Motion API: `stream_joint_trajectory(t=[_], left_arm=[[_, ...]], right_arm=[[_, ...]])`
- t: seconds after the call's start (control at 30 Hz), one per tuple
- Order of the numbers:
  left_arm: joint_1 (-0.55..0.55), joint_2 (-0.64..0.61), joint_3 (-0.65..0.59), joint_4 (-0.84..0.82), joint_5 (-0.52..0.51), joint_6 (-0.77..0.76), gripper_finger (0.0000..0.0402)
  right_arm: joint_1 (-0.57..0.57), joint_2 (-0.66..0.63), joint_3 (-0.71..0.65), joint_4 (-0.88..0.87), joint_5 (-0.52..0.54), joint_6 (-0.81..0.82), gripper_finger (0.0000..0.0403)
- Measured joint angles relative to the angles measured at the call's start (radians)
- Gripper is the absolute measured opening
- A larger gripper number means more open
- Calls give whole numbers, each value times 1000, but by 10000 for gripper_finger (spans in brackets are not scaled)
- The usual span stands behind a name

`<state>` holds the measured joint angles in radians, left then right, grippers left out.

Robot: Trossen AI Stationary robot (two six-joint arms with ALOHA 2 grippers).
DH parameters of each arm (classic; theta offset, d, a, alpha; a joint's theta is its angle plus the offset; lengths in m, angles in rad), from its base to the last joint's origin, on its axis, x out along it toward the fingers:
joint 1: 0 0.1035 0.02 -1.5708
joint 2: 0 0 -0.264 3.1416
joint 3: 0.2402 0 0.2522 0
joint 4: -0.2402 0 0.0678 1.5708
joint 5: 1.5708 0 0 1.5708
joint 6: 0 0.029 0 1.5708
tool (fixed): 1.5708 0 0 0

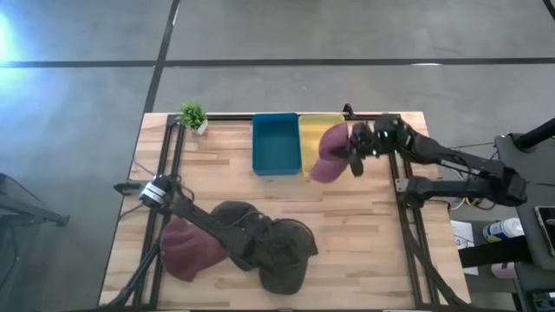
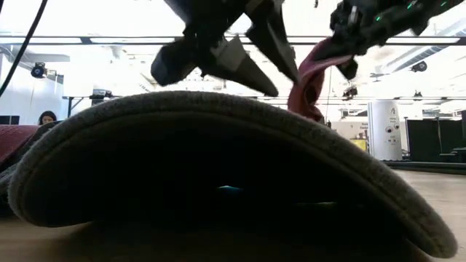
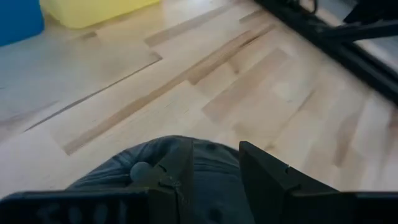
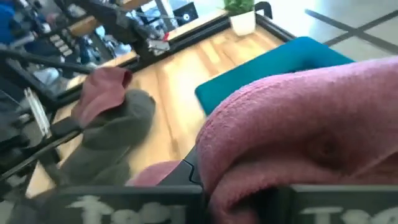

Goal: Pick & Place hat
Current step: Put the right red cap into the yellow bin

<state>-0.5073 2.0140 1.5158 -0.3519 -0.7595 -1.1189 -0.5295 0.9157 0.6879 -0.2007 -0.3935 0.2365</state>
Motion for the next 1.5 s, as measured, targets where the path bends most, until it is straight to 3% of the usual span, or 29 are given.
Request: stream_joint_trajectory(t=[0.13, 0.27, 0.33, 0.57, 0.83, 1.07, 1.23, 1.33, 1.5], left_arm=[[-1, -14, 0, -5, -25, 13, 121], [19, -35, -5, -55, -177, -20, 121], [40, -53, -11, -66, -187, -21, 121], [136, -118, -56, 39, 113, 242, 114], [257, -195, -138, 135, 326, 429, 84], [335, -310, -299, 273, 411, 482, 58], [413, -399, -444, 410, 458, 483, 43], [464, -430, -503, 478, 540, 490, 35], [521, -436, -514, 510, 614, 526, 30]], right_arm=[[-155, 84, 30, 18, -43, -32, 9], [-248, 181, 63, 28, -260, -161, 9], [-269, 240, 82, 32, -326, -191, 9], [-301, 453, 152, 27, -362, -301, 9], [-326, 641, 272, 12, -479, -373, 8], [-346, 706, 302, -99, -457, -442, 8], [-346, 685, 279, -115, -252, -476, 13], [-349, 671, 276, -112, -168, -496, 29], [-349, 663, 275, -115, -144, -526, 78]])
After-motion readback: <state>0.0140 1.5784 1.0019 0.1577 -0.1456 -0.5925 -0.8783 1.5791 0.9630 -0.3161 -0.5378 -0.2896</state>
